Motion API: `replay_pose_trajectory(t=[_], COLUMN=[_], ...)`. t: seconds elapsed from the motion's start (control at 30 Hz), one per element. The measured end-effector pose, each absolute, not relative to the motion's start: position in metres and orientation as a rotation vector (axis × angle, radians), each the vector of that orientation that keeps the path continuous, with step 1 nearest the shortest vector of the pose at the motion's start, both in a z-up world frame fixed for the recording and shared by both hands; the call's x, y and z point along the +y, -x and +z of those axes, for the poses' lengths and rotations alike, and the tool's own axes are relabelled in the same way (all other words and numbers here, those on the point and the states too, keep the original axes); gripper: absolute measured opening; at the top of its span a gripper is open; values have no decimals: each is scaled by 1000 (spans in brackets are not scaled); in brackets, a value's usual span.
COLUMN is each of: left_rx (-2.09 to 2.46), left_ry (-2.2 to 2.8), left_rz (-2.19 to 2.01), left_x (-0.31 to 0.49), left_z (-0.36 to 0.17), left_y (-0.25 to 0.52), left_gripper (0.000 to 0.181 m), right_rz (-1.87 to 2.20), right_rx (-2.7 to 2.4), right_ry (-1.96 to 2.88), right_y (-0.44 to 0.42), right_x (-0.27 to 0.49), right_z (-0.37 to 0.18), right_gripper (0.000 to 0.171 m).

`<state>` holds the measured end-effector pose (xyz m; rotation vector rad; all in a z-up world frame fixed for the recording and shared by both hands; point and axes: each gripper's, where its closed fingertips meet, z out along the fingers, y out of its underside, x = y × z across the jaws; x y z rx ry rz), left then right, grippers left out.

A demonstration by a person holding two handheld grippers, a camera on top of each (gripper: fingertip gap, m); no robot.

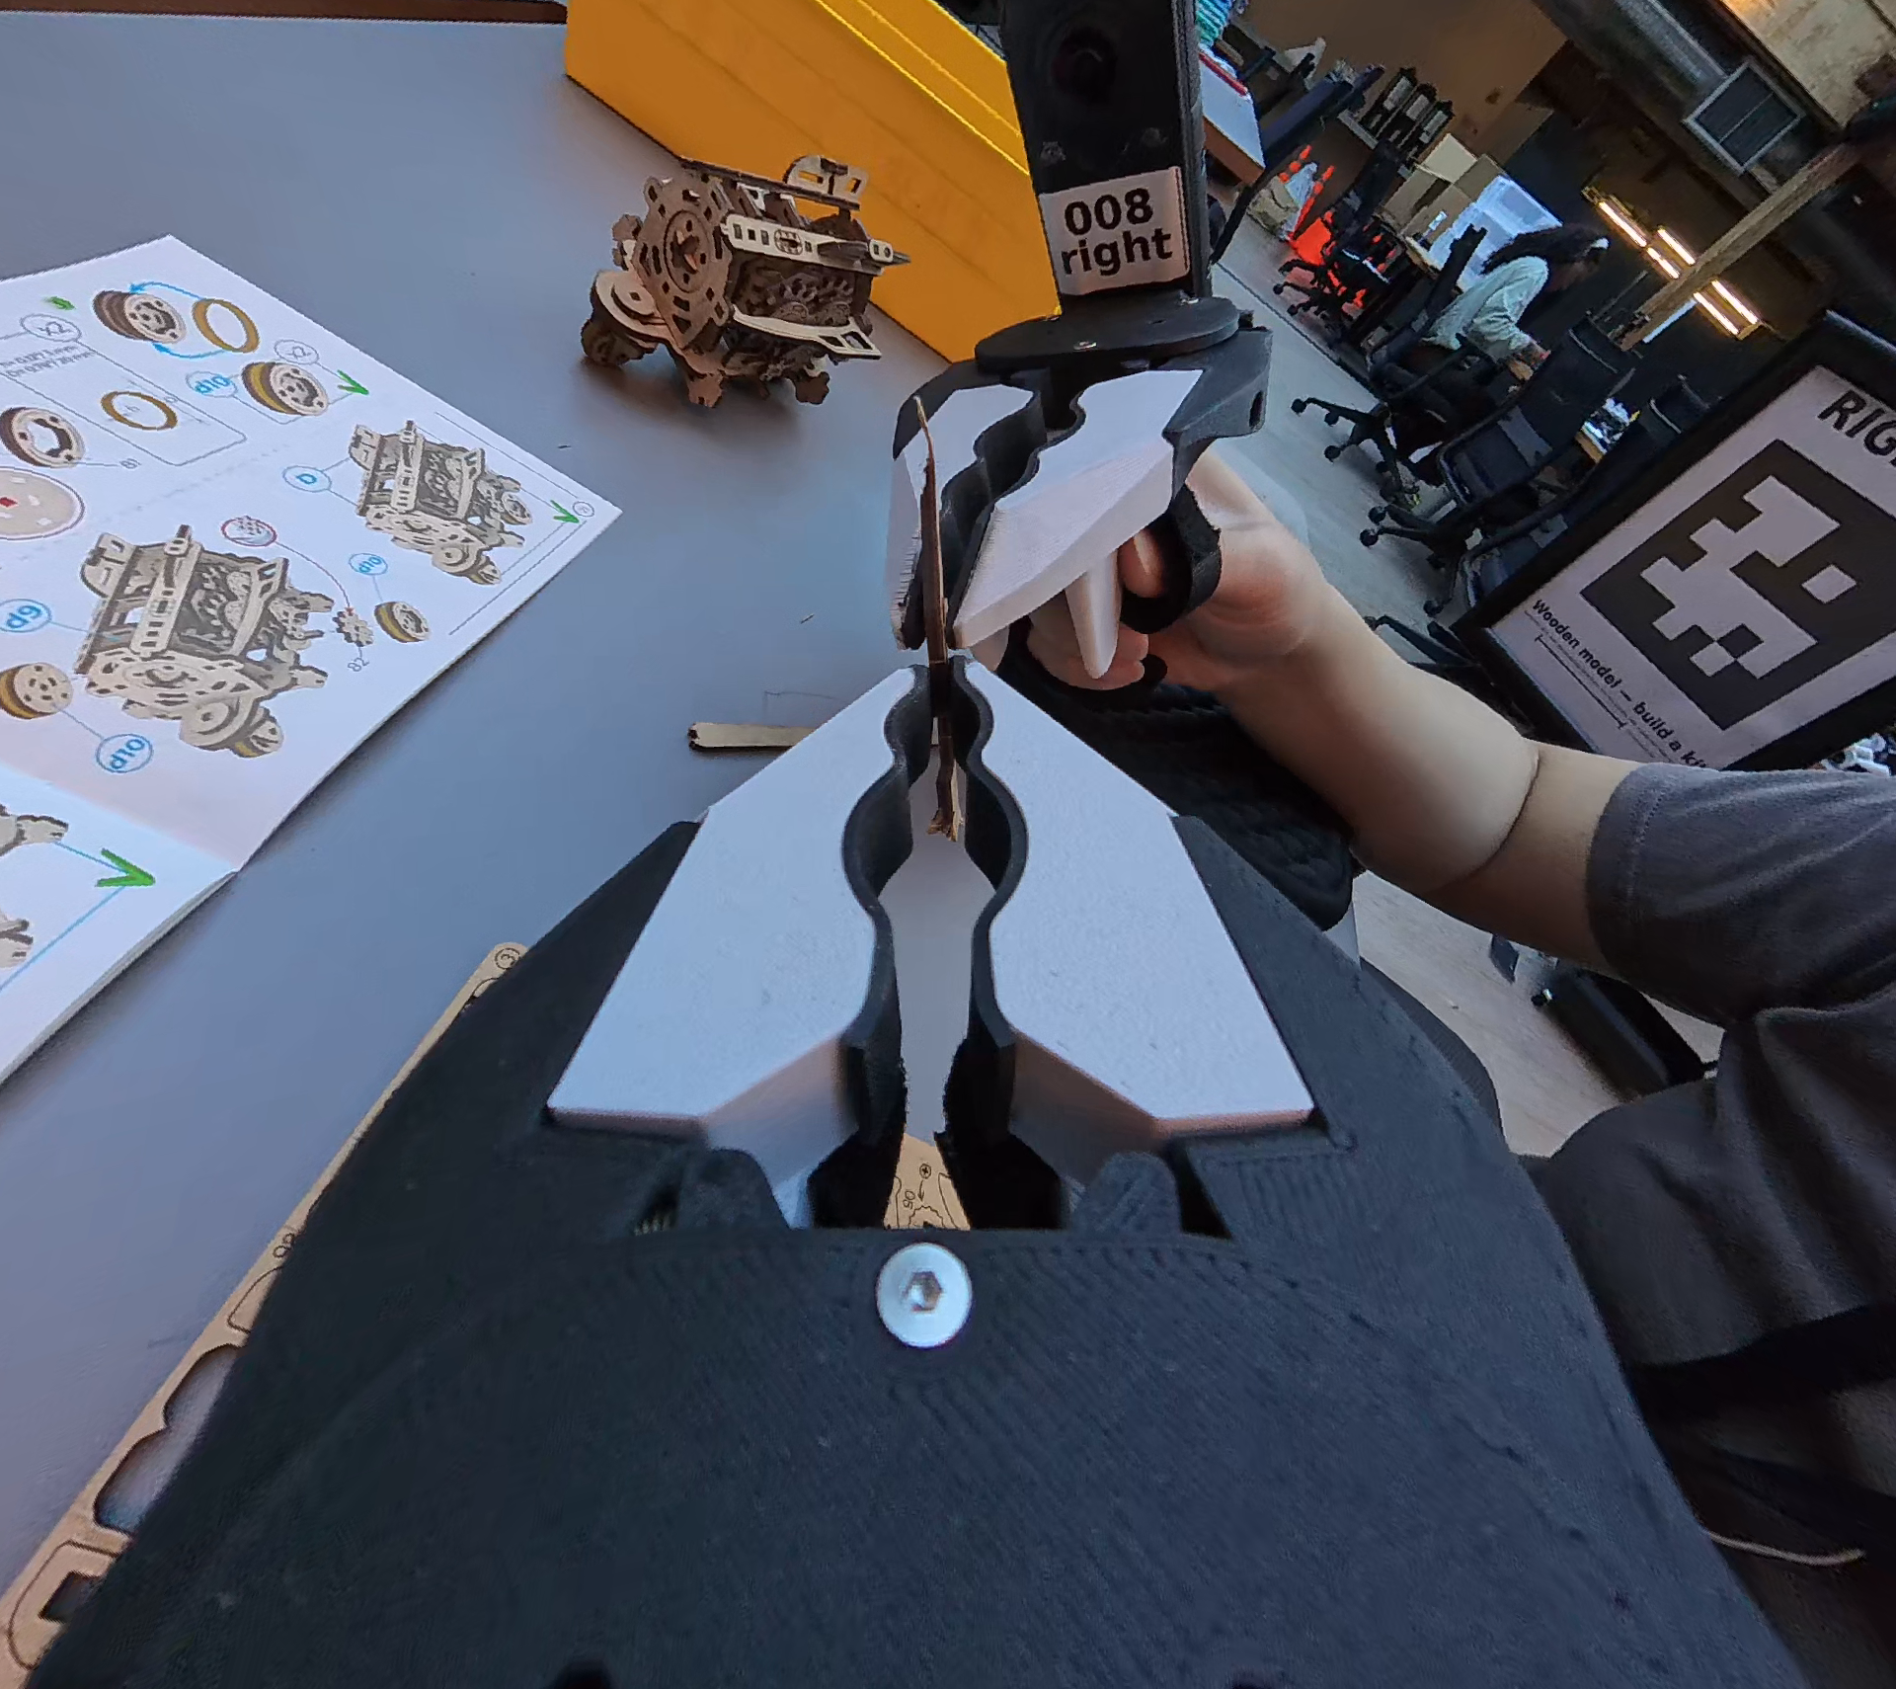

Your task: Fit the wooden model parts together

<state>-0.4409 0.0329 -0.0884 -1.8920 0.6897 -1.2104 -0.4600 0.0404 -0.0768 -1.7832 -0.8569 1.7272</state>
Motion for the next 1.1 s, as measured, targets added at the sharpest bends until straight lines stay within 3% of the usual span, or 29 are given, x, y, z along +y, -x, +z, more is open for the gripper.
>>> replay_pose_trajectory(t=[0.6,1.1], left_rx=[663,806], left_ry=[1826,1772], left_rz=[-1288,-831], left_x=[30,32], left_z=[-80,-79], left_y=[437,441], left_gripper=[2,1], right_rz=[1813,1670], right_rx=[-848,-919], right_ry=[1709,1595], right_y=[456,459], right_x=[38,38], right_z=[-66,-64], right_gripper=[0,3])
